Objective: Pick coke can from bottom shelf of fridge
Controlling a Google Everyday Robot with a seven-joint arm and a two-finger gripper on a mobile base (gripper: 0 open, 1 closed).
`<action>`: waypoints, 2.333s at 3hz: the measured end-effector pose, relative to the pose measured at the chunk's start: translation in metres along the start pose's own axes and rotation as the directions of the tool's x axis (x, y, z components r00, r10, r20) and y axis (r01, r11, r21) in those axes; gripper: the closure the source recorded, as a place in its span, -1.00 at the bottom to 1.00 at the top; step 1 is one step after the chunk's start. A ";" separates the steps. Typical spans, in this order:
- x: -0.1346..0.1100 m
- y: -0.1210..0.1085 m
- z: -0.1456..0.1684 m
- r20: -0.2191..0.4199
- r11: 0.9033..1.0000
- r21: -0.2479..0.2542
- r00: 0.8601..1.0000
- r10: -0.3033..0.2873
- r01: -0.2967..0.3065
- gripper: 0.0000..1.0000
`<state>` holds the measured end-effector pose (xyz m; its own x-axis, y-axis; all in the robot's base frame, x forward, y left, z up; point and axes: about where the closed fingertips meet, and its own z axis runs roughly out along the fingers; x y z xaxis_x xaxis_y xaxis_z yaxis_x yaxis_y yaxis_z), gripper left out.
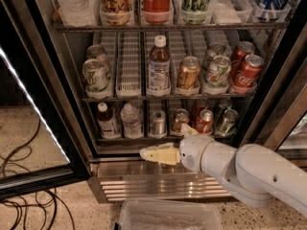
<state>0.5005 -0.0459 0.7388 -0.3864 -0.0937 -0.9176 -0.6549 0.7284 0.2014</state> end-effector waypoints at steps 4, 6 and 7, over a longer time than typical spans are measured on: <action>0.088 -0.002 0.003 0.247 0.958 0.235 0.964 0.104 -0.164 -1.00; 0.088 -0.012 0.007 0.304 0.951 0.250 0.947 0.104 -0.184 -1.00; 0.081 -0.046 0.008 0.405 0.924 0.330 0.913 0.047 -0.194 -1.00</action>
Offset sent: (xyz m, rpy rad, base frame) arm -0.0125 -0.0728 -0.1223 0.1514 -0.0757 -0.6927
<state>0.5044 -0.0810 0.6519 -0.1208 0.2235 -0.9672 -0.3159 0.9150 0.2509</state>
